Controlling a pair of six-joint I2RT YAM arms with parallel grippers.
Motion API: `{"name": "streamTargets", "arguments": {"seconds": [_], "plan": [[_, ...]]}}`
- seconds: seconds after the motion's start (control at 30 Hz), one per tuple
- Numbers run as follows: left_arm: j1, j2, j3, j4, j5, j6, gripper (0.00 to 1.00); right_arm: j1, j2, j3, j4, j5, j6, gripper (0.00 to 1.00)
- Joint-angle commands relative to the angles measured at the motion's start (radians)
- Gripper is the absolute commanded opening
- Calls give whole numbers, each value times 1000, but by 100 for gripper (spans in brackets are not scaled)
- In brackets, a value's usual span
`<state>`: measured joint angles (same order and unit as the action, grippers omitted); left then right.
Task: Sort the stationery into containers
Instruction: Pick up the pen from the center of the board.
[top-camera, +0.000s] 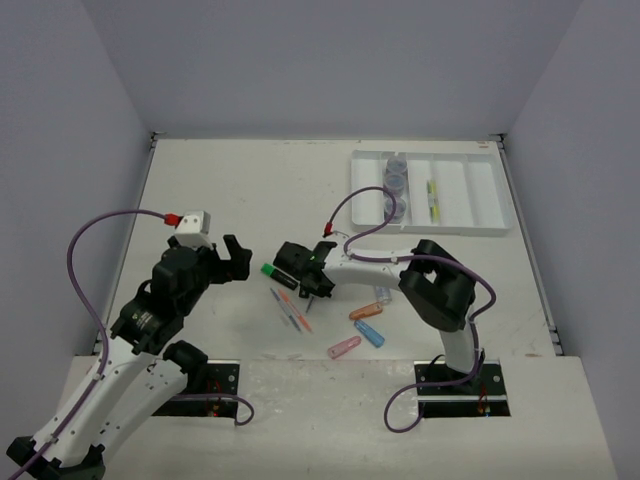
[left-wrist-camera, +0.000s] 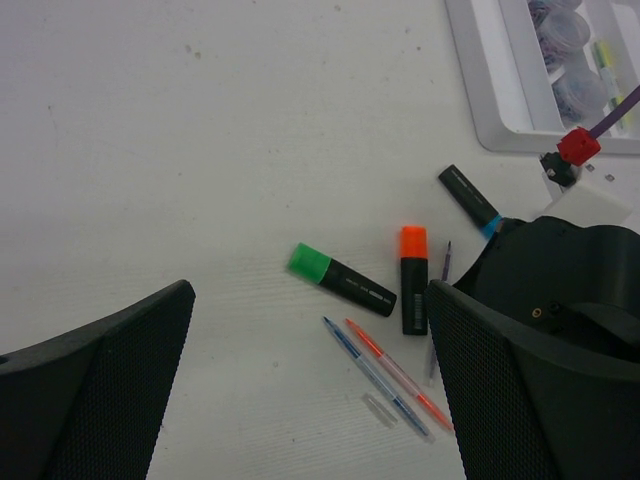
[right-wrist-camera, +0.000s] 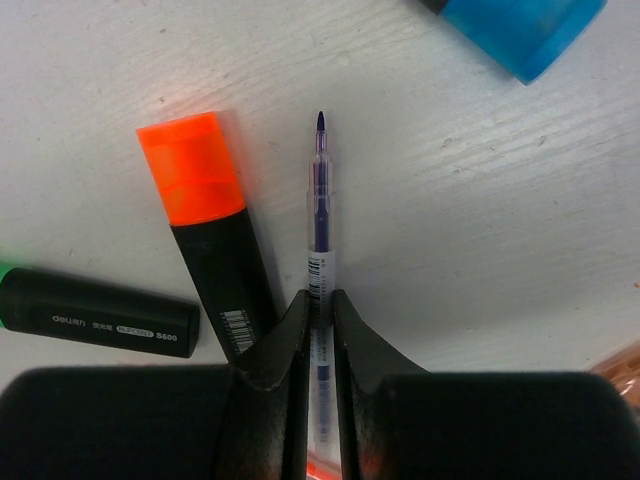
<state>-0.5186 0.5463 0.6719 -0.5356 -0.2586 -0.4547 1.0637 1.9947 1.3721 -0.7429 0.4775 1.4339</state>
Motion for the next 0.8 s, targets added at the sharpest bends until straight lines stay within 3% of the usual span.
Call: {"name": "streamTargets", "arguments": {"seconds": [0.0, 0.07, 0.23, 0.4, 0.53, 0.77], "plan": [[-4, 22, 49, -22, -101, -70, 100, -1, -119, -32, -18, 57, 47, 0], [-4, 27, 66, -50, -139, -122, 100, -1, -160, -32, -31, 82, 36, 0], [-4, 17, 49, -91, 28, -323, 100, -1, -353, -71, -70, 174, -27, 0], [-4, -21, -156, -37, 179, -623, 100, -1, -526, -176, -79, 253, -61, 0], [-17, -16, -225, -32, 181, -715, 82, -4, -617, -225, -79, 305, -107, 0], [-84, 38, -234, -49, 72, -767, 75, -9, -695, -299, -79, 343, -114, 0]]}}
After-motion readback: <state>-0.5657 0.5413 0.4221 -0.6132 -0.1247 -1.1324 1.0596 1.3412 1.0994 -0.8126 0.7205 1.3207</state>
